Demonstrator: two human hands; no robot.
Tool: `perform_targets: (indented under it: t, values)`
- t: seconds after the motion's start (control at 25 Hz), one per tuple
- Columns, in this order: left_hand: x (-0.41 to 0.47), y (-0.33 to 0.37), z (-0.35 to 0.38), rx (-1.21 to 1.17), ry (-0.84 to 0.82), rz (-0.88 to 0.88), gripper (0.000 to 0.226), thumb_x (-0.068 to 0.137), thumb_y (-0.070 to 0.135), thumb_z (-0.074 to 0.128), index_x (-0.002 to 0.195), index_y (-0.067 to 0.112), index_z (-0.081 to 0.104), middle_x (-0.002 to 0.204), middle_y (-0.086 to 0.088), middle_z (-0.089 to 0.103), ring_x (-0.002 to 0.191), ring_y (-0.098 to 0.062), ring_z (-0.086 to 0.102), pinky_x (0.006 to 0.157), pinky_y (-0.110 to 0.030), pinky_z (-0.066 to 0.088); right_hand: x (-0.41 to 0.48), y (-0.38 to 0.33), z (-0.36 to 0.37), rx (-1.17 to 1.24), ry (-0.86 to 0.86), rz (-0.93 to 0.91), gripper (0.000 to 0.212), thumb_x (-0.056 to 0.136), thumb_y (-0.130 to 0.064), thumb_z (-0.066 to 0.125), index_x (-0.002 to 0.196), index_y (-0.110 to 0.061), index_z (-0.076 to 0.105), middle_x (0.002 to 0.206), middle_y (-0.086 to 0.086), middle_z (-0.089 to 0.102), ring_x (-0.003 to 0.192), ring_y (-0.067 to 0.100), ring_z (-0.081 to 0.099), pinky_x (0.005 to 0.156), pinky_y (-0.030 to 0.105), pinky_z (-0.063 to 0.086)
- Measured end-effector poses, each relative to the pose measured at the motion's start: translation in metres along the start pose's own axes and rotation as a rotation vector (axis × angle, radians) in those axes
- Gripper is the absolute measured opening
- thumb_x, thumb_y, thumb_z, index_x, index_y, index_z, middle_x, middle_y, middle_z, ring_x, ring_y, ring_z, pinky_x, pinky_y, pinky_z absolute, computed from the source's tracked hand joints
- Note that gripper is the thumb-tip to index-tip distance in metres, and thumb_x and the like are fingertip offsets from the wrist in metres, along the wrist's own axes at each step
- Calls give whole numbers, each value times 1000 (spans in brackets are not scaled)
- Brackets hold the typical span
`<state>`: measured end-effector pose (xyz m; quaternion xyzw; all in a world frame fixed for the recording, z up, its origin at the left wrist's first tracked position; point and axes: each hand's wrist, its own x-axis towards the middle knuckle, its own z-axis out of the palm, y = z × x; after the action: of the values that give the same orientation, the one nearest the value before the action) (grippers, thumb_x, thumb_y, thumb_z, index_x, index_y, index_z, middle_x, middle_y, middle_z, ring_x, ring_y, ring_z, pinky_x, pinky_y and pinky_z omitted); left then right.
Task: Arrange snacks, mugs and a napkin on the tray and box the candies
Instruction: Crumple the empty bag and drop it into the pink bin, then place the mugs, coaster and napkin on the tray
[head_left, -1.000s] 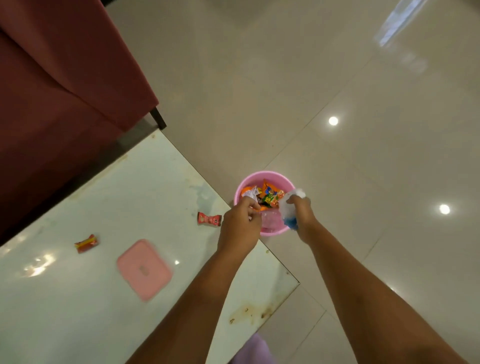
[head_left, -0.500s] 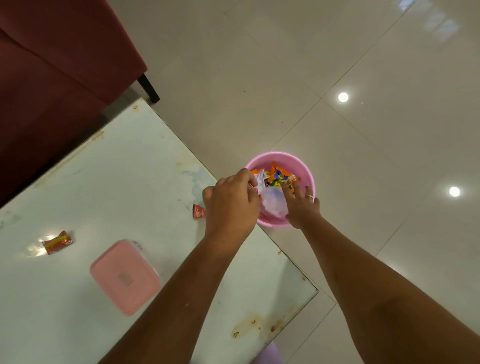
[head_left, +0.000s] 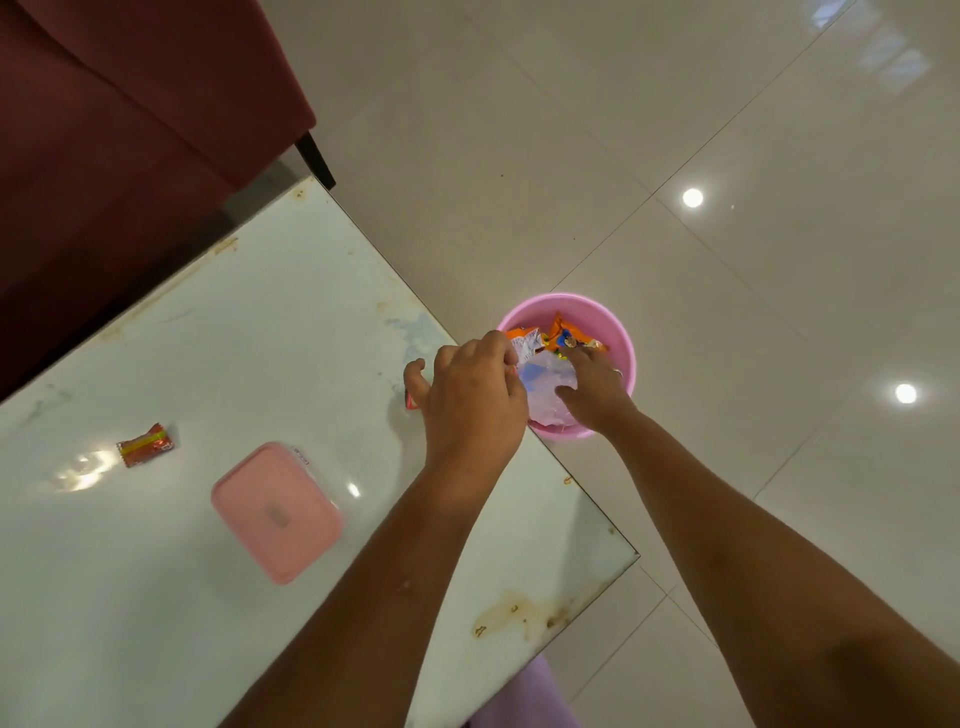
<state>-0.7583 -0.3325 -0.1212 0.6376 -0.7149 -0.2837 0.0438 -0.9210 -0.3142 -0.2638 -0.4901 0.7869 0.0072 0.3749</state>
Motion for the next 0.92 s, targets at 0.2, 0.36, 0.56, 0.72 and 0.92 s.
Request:
perform_targets:
  t: [0.2, 0.36, 0.56, 0.72, 0.92]
  values:
    - [-30, -14, -18, -2, 55, -35, 14, 89, 20, 55, 101, 27, 54, 109, 5, 60, 116, -19, 47, 109, -47, 13, -42, -60, -24, 222, 254, -37, 39, 89, -15, 56, 127, -12, 52, 136, 13, 48, 123, 30, 46, 103, 37, 34]
    - [-67, -41, -45, -94, 117, -90, 14, 89, 21, 55, 102, 26, 55, 111, 5, 59, 117, -19, 46, 109, -48, 13, -106, -123, -31, 439, 467, -108, 31, 86, -8, 55, 116, -15, 60, 125, 10, 53, 115, 25, 50, 95, 26, 35]
    - [-151, -136, -104, -128, 225, -237, 18, 88, 21, 57, 106, 26, 56, 119, 3, 59, 122, -20, 45, 110, -48, 12, -218, -230, 13, 511, 454, -305, 26, 86, -8, 54, 109, -18, 63, 119, 5, 54, 112, 25, 49, 94, 21, 32]
    - [-237, -234, -151, -147, 305, -430, 18, 89, 20, 56, 106, 26, 56, 116, 4, 60, 121, -21, 45, 110, -48, 13, -309, -321, 88, 507, 245, -519, 25, 86, -9, 55, 107, -19, 63, 117, 0, 59, 113, 14, 49, 97, 46, 43]
    - [-364, -338, -199, -175, 510, -599, 16, 84, 17, 60, 99, 22, 61, 107, 1, 64, 110, -24, 52, 91, -27, 20, -417, -396, 184, 417, -37, -700, 25, 87, -11, 55, 107, -25, 63, 117, -3, 58, 114, 15, 48, 94, 46, 45]
